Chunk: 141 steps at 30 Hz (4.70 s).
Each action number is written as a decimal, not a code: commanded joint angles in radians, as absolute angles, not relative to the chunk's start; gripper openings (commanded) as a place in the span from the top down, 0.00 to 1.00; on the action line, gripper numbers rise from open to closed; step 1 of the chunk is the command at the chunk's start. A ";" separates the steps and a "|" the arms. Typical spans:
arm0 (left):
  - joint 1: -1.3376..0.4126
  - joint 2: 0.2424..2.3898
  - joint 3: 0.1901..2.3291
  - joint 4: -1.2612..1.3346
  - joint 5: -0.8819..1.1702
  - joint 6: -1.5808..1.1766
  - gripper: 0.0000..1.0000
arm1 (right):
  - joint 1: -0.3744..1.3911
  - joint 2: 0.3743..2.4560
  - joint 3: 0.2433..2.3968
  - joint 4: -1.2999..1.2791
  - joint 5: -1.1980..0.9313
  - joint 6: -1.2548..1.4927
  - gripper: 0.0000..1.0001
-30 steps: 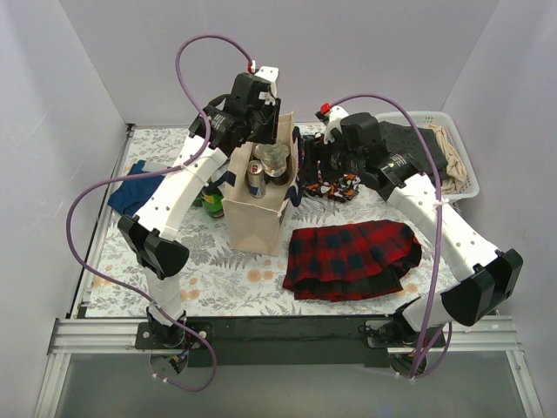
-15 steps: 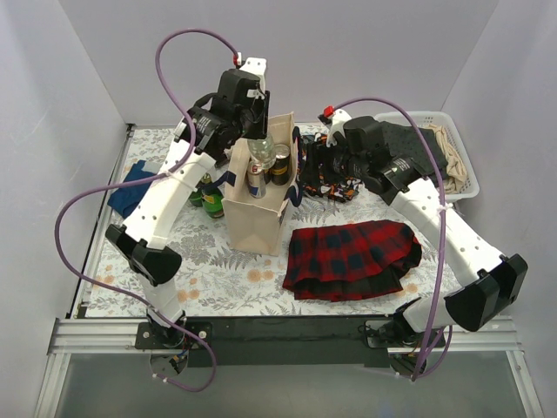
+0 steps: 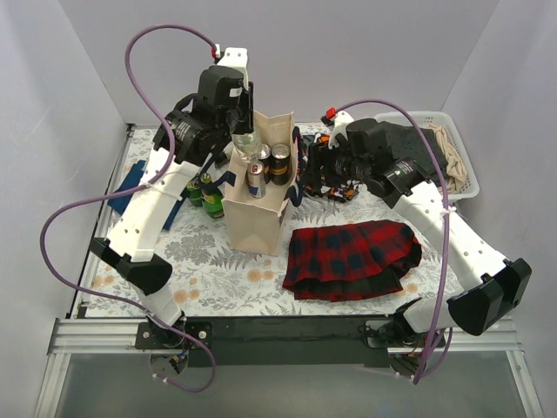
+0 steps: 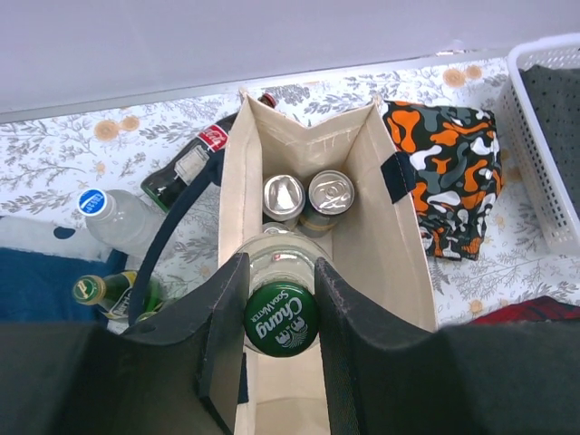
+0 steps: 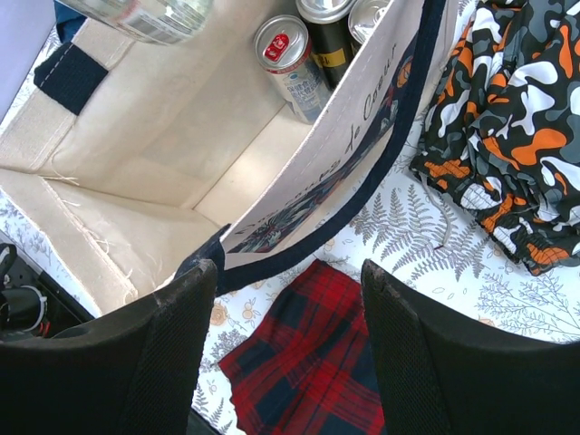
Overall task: Take the beverage out of the canvas bag
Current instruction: Place the drink at the center of the board.
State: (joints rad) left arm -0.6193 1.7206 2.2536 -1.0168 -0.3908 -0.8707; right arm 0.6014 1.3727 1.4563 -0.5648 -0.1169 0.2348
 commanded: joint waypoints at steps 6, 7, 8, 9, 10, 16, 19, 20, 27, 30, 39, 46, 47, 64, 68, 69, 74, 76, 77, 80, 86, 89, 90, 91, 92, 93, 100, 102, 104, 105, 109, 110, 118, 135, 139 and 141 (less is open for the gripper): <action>-0.624 1.549 2.296 -0.868 -0.472 -0.868 1.00 | 0.597 1.316 1.425 -0.514 -0.137 0.248 0.29; -0.624 1.546 2.299 -0.870 -0.488 -0.867 1.00 | 0.595 1.315 1.424 -0.514 -0.137 0.249 0.29; -0.624 1.542 2.299 -0.873 -0.494 -0.867 1.00 | 0.595 1.313 1.422 -0.514 -0.137 0.247 0.29; -0.624 1.533 2.299 -0.879 -0.500 -0.865 1.00 | 0.595 1.313 1.422 -0.512 -0.138 0.248 0.29; -0.624 1.526 2.299 -0.885 -0.514 -0.870 1.00 | 0.595 1.313 1.422 -0.512 -0.140 0.249 0.29; -0.624 1.477 2.272 -0.925 -0.564 -0.894 1.00 | 0.595 1.319 1.431 -0.509 -0.159 0.250 0.29; -0.626 1.447 2.250 -0.943 -0.592 -0.903 1.00 | 0.595 1.321 1.433 -0.508 -0.172 0.258 0.29; -0.626 1.440 2.243 -0.951 -0.612 -0.911 1.00 | 0.597 1.322 1.433 -0.508 -0.175 0.259 0.29; -0.624 1.381 2.157 -1.026 -0.687 -0.960 1.00 | 0.598 1.318 1.427 -0.503 -0.193 0.265 0.29; -0.624 1.344 2.097 -1.048 -0.710 -0.994 1.00 | 0.600 1.318 1.425 -0.502 -0.196 0.267 0.29; -0.623 1.269 1.922 -1.060 -0.790 -1.055 1.00 | 0.598 1.321 1.425 -0.500 -0.210 0.267 0.29; -0.615 1.227 1.786 -1.000 -0.831 -1.072 1.00 | 0.600 1.318 1.413 -0.500 -0.206 0.261 0.29; -0.611 1.223 1.749 -0.996 -0.830 -1.086 1.00 | 0.600 1.318 1.411 -0.500 -0.206 0.259 0.29; -0.344 1.147 1.393 -0.766 -0.597 -1.058 1.00 | 0.600 1.305 1.388 -0.500 -0.192 0.261 0.29; -0.327 1.146 1.333 -0.700 -0.563 -1.062 1.00 | 0.598 1.308 1.388 -0.500 -0.190 0.259 0.29; -0.324 1.146 1.324 -0.690 -0.561 -1.062 1.00 | 0.600 1.310 1.388 -0.499 -0.190 0.261 0.29; -0.284 1.163 1.266 -0.628 -0.542 -1.068 1.00 | 0.600 1.307 1.385 -0.500 -0.184 0.259 0.29; -0.276 1.166 1.236 -0.598 -0.538 -1.062 1.00 | 0.600 1.304 1.382 -0.500 -0.181 0.256 0.29; -0.273 1.172 1.229 -0.583 -0.545 -1.058 1.00 | 0.600 1.305 1.382 -0.502 -0.179 0.256 0.29; -0.259 1.193 1.210 -0.556 -0.546 -1.055 1.00 | 0.600 1.304 1.384 -0.500 -0.179 0.256 0.28; -0.238 1.232 1.166 -0.499 -0.528 -1.052 1.00 | 0.600 1.310 1.387 -0.500 -0.176 0.252 0.28; -0.230 1.249 1.144 -0.473 -0.525 -1.051 1.00 | 0.600 1.308 1.387 -0.502 -0.175 0.252 0.28; -0.224 1.252 1.138 -0.465 -0.523 -1.051 1.00 | 0.600 1.307 1.387 -0.502 -0.173 0.252 0.28; -0.221 1.256 1.132 -0.459 -0.520 -1.049 1.00 | 0.600 1.307 1.387 -0.502 -0.172 0.250 0.28; -0.219 1.265 1.121 -0.448 -0.520 -1.052 1.00 | 0.600 1.307 1.385 -0.500 -0.172 0.252 0.29; -0.218 1.269 1.117 -0.445 -0.526 -1.057 1.00 | 0.600 1.307 1.385 -0.500 -0.172 0.249 0.28; -0.212 1.278 1.063 -0.377 -0.546 -1.065 1.00 | 0.598 1.310 1.387 -0.502 -0.170 0.248 0.28; -0.212 1.287 1.057 -0.362 -0.548 -1.065 1.00 | 0.600 1.310 1.387 -0.502 -0.172 0.249 0.29; -0.212 1.292 1.051 -0.350 -0.563 -1.065 1.00 | 0.600 1.310 1.384 -0.500 -0.170 0.247 0.28; -0.210 1.293 1.048 -0.347 -0.569 -1.068 1.00 | 0.598 1.309 1.382 -0.500 -0.169 0.247 0.28; -0.210 1.290 1.005 -0.322 -0.583 -1.092 1.00 | 0.598 1.305 1.377 -0.502 -0.167 0.249 0.28; -0.210 1.289 0.999 -0.322 -0.597 -1.095 1.00 | 0.600 1.307 1.376 -0.500 -0.167 0.249 0.28; -0.210 1.249 0.957 -0.328 -0.594 -1.103 1.00 | 0.600 1.307 1.376 -0.502 -0.166 0.250 0.28; -0.210 1.241 1.015 -0.393 -0.558 -1.098 0.46 | 0.600 1.302 1.370 -0.500 -0.172 0.250 0.28; -0.210 1.229 1.060 -0.449 -0.566 -1.104 0.44 | 0.600 1.299 1.371 -0.500 -0.169 0.252 0.28; -0.210 1.206 1.138 -0.478 -0.557 -1.089 0.44 | 0.598 1.298 1.374 -0.500 -0.169 0.250 0.28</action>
State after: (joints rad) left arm -0.2176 1.2747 1.0145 -0.4236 -0.5449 -1.0981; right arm 0.6014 1.3338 1.3762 -0.5388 -0.1707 0.2584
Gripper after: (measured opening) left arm 0.553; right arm 0.717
